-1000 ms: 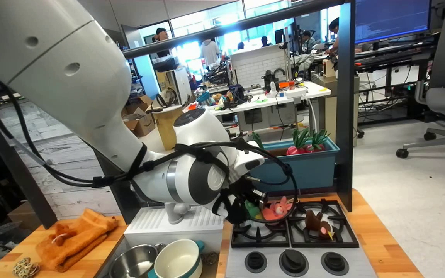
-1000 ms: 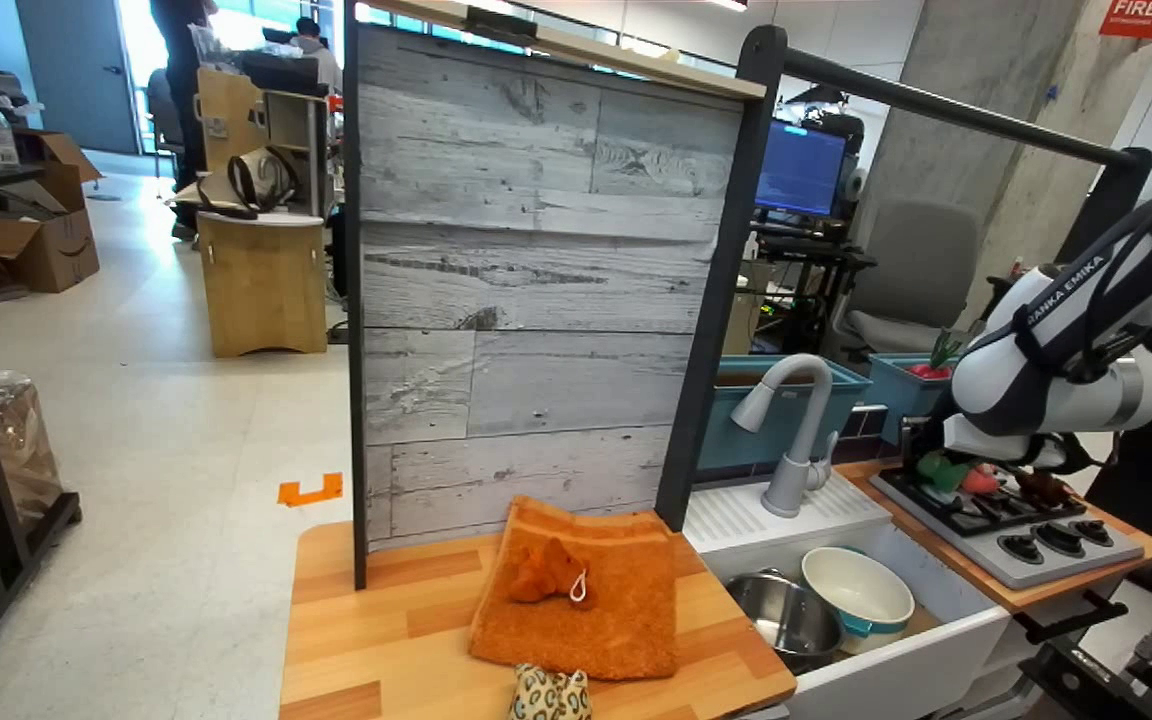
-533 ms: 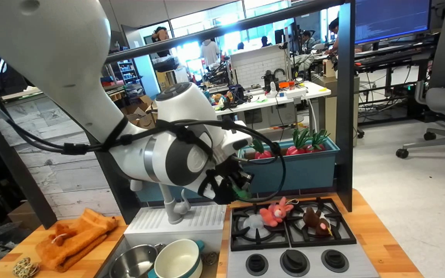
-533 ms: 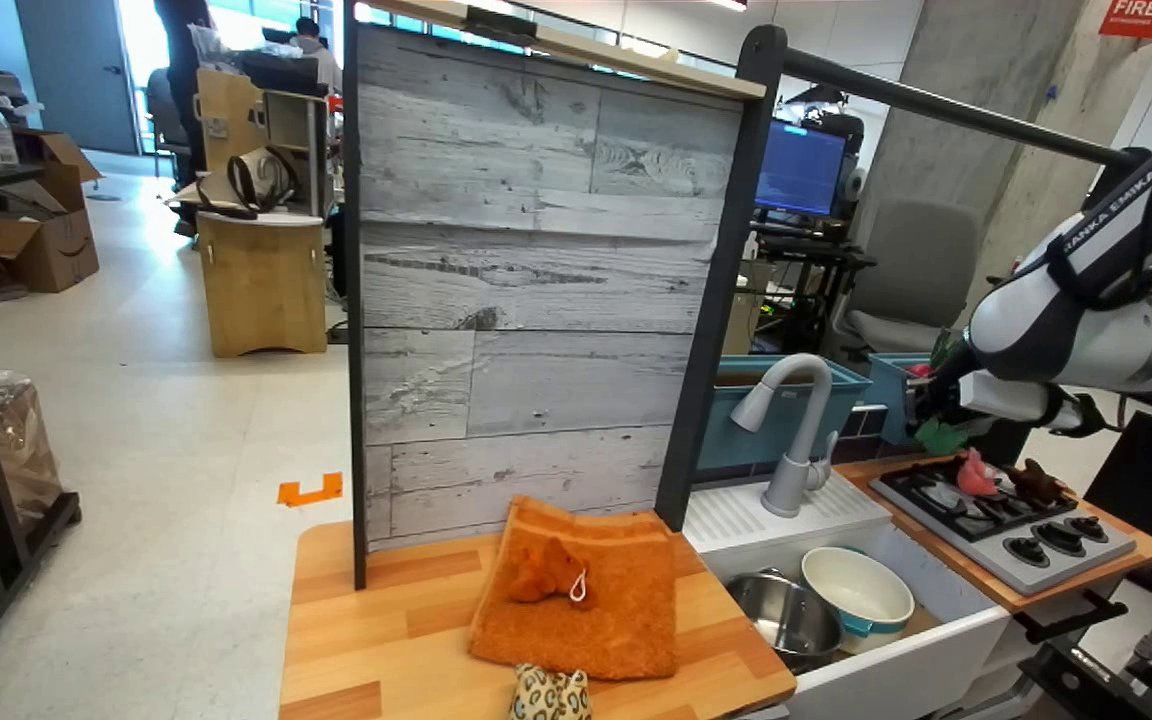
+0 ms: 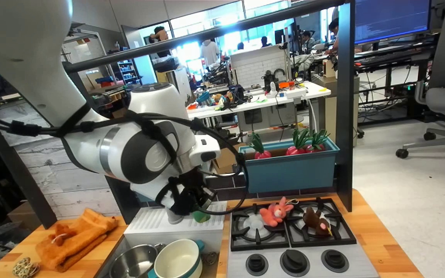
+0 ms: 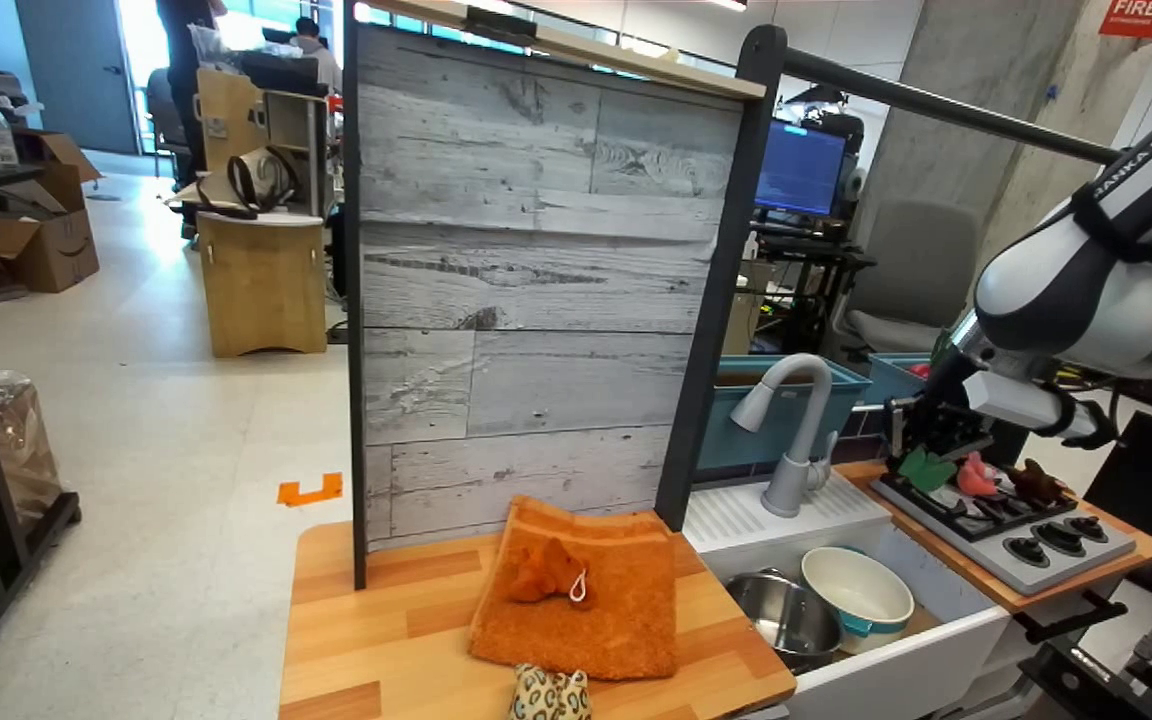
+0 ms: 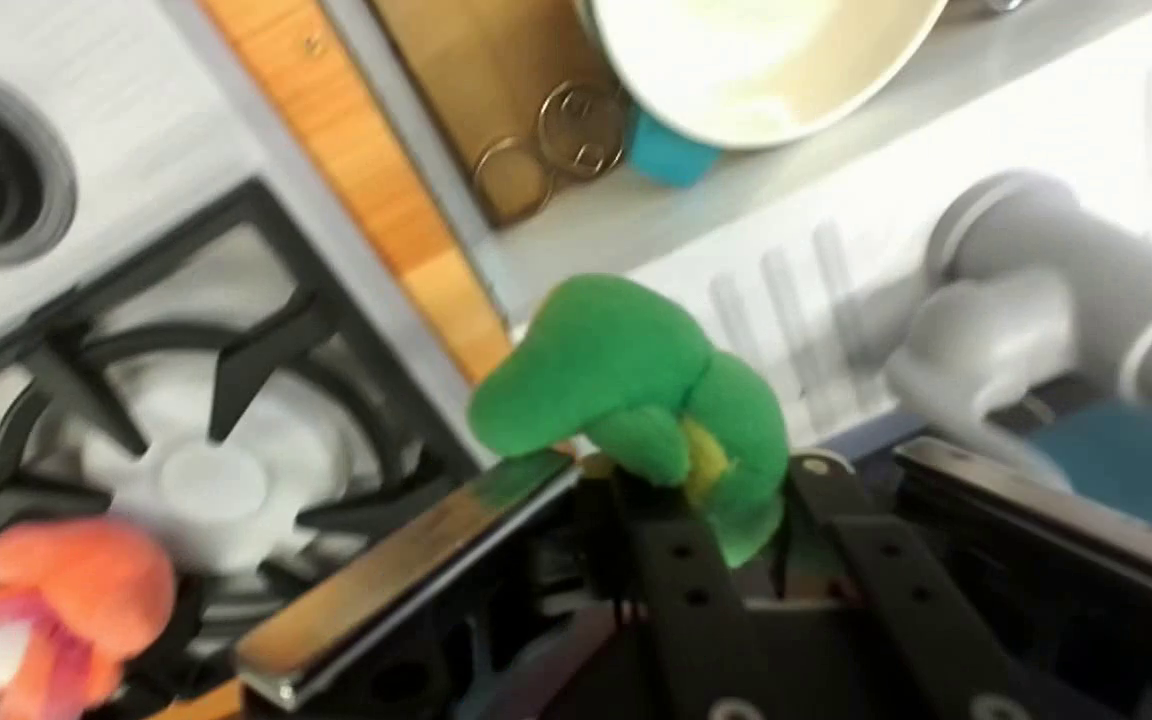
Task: Put the plushies inside the pots in the sink, wipe the counter with the towel, and then remove the pink plushy from the pot and put it on the stove
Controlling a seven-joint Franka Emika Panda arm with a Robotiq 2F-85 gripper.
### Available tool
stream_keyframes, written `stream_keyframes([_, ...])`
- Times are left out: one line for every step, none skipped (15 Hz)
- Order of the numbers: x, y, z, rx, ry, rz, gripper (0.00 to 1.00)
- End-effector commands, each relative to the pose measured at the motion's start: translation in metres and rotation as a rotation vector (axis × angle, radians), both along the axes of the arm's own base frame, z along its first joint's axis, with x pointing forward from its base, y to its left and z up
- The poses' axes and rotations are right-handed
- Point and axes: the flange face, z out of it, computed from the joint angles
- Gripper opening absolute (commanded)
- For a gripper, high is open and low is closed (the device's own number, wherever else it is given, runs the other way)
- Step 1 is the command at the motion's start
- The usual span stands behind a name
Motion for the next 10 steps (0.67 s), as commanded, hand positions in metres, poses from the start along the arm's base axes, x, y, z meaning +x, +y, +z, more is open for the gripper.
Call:
stream_keyframes([-0.013,0.037,-0.030,0.062,0.067,0.076,0.04])
stream_keyframes([-0.014,0.043,-0.038,0.068,0.079,0.090,0.04])
stream_keyframes([-0.018,0.052,-0.046,0.070,0.097,0.096,0.04])
stream_keyframes([-0.020,0.058,-0.054,0.076,0.114,0.102,0.04])
stream_keyframes([-0.023,0.064,-0.060,0.078,0.115,0.110,0.04])
stream_keyframes([-0.025,0.067,-0.066,0.078,0.122,0.113,0.04])
stream_keyframes([-0.026,0.068,-0.068,0.068,0.124,0.112,0.40])
stream_keyframes([-0.029,0.067,-0.067,0.068,0.122,0.107,0.42])
stream_keyframes([-0.030,0.069,-0.070,0.069,0.127,0.110,0.22])
stream_keyframes([-0.031,0.070,-0.071,0.070,0.128,0.110,0.30])
